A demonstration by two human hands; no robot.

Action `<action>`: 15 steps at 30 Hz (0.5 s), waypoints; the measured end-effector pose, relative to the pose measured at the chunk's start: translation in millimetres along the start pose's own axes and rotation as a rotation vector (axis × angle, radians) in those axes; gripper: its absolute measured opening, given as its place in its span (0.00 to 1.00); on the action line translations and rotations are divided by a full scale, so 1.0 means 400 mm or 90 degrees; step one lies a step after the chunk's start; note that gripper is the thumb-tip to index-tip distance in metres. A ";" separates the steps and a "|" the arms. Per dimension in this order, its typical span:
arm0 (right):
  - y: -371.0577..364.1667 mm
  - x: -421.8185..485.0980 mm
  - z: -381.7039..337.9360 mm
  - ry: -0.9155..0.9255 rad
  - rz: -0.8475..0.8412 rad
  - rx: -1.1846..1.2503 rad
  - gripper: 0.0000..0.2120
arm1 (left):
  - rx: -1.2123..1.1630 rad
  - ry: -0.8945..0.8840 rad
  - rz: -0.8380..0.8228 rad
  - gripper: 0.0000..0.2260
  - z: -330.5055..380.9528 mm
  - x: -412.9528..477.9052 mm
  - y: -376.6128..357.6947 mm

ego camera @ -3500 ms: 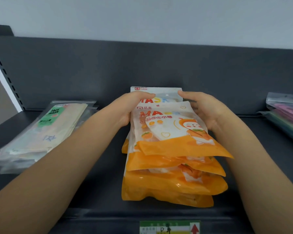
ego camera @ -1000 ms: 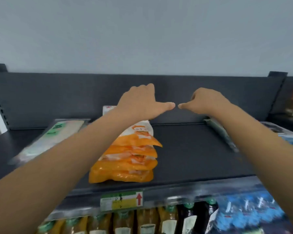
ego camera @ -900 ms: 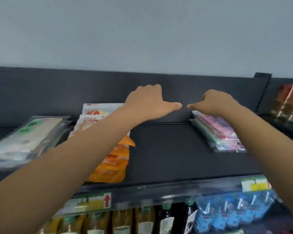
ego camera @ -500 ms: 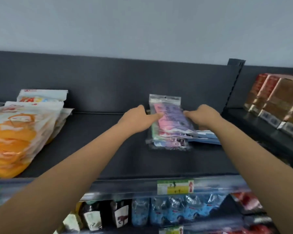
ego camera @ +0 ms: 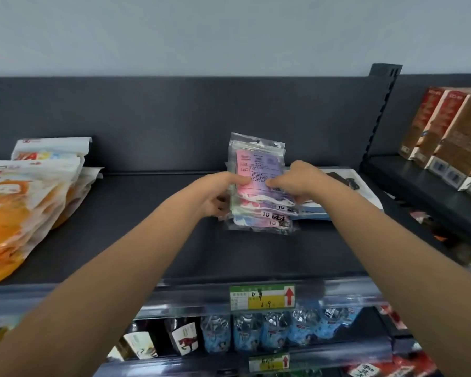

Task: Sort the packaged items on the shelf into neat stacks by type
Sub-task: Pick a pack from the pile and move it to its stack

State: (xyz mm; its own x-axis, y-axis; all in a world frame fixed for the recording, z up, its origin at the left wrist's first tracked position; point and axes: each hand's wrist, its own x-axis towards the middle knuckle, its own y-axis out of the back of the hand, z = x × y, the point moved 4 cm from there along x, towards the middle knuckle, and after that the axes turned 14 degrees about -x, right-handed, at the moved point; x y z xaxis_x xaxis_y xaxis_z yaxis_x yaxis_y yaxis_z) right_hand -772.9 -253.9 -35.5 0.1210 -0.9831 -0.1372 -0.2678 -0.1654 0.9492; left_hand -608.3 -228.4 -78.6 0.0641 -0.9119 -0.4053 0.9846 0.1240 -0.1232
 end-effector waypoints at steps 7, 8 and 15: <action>0.004 -0.019 -0.019 0.018 0.004 -0.007 0.15 | 0.011 0.011 0.010 0.06 -0.002 -0.006 0.011; 0.001 -0.022 -0.029 0.024 -0.003 0.008 0.15 | 0.016 0.010 0.014 0.07 -0.001 -0.009 0.025; -0.055 -0.042 -0.149 0.098 -0.046 0.073 0.14 | 0.015 -0.019 0.068 0.12 -0.001 -0.045 0.187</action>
State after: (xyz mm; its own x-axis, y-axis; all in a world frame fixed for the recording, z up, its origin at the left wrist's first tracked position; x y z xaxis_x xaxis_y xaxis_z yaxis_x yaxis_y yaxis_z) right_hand -712.2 -229.0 -37.0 0.2866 -0.9463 -0.1497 -0.3596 -0.2511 0.8987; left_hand -535.9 -202.5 -80.7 0.1731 -0.9054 -0.3878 0.9756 0.2117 -0.0589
